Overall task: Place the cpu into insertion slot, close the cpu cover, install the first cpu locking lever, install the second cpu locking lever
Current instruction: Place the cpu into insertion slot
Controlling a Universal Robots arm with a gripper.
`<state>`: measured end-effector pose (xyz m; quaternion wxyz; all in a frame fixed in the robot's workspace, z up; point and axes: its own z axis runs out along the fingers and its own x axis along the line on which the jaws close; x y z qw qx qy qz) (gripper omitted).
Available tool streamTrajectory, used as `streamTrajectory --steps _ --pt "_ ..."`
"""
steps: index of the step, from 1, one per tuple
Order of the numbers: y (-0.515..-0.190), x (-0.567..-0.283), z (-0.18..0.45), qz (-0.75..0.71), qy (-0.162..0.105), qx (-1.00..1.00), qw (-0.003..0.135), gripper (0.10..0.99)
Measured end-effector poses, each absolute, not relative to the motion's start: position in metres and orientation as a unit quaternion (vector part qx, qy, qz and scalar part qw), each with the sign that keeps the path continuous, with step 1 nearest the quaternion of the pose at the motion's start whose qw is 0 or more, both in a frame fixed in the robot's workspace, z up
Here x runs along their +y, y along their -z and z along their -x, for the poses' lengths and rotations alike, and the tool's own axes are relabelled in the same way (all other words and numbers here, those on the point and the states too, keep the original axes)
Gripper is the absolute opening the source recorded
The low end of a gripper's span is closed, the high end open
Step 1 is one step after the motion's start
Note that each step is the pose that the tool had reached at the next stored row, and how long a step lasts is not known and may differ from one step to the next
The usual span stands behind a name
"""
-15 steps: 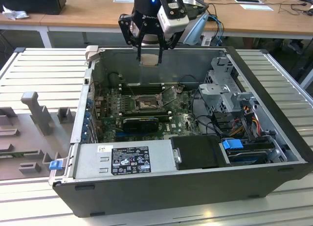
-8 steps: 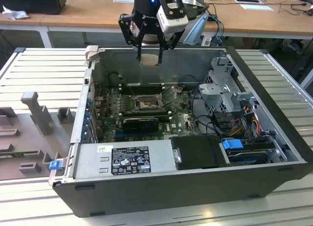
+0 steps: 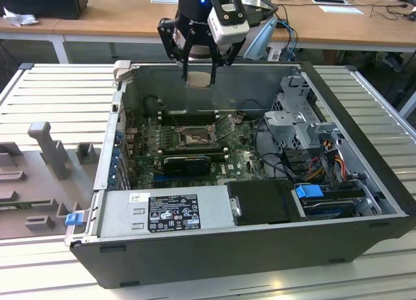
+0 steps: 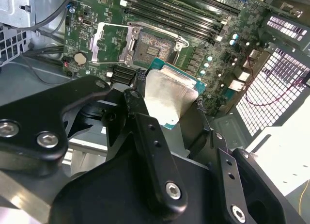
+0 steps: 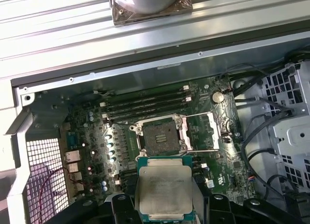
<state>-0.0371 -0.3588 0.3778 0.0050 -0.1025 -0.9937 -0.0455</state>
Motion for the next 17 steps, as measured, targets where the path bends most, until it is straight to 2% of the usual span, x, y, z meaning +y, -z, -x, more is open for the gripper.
streamTrajectory --steps 17 --pt "-0.3778 -0.3588 0.0371 0.121 0.046 -0.992 0.004 0.529"
